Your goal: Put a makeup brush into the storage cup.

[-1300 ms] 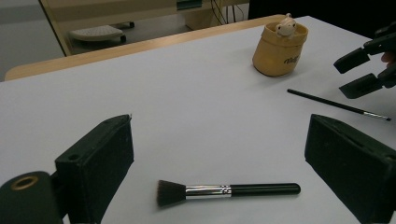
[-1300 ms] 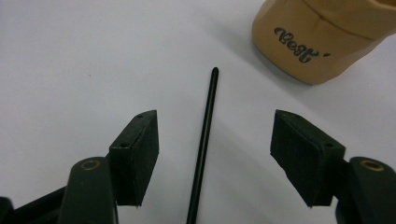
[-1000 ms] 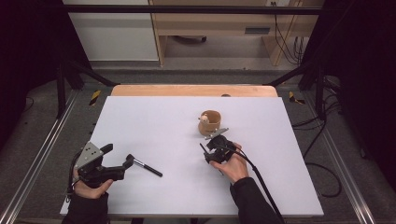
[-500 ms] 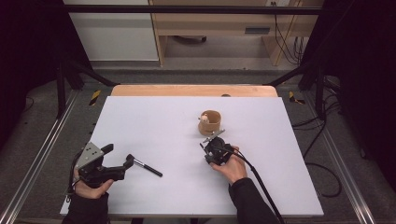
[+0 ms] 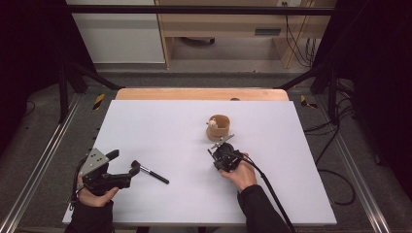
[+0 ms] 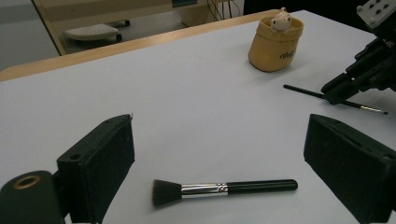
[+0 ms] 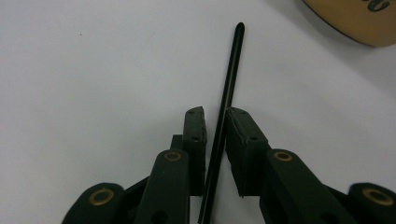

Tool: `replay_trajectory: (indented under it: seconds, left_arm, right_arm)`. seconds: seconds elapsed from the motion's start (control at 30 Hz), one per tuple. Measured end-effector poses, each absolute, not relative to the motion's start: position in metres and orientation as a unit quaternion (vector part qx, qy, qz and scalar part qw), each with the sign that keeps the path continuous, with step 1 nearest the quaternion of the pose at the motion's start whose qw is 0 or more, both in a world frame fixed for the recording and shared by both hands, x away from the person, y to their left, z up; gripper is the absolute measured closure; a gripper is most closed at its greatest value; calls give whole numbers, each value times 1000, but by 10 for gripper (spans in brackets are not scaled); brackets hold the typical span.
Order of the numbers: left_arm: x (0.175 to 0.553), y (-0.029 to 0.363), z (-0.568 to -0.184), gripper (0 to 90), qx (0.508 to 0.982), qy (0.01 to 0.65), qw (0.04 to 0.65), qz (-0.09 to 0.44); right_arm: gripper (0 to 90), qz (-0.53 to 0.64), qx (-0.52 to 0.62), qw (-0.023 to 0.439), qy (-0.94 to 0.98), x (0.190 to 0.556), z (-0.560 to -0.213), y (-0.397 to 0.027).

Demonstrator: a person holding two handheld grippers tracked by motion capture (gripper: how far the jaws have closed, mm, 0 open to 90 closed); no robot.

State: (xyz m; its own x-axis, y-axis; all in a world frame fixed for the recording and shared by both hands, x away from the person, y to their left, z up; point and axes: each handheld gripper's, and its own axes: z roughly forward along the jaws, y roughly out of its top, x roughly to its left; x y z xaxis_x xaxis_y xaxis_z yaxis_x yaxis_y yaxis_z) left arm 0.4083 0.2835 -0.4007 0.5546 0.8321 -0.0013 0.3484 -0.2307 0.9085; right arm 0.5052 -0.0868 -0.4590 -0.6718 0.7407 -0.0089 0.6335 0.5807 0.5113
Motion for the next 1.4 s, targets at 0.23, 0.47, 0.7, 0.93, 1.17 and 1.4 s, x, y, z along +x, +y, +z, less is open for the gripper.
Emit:
replay_trajectory:
  seconds: [0.23, 0.47, 0.7, 0.93, 1.17, 1.4]
  left_arm:
    - [408, 283, -401, 78, 744, 395, 475, 254]
    - [408, 283, -401, 81, 745, 393, 476, 253]
    - [408, 282, -401, 83, 747, 391, 475, 253]
    - [408, 281, -401, 84, 748, 391, 474, 251]
    - [408, 281, -401, 86, 749, 390, 474, 250]
    - [409, 281, -401, 87, 750, 389, 473, 249]
  right_arm:
    - [835, 241, 389, 103, 883, 506, -459, -88]
    - [854, 245, 385, 96, 885, 507, -459, -89]
    - [768, 254, 387, 100, 881, 506, -456, -90]
    - [660, 232, 378, 112, 889, 509, -441, -92]
    - [667, 191, 360, 105, 907, 513, -442, -89]
    - [707, 166, 351, 93, 917, 513, -449, -86]
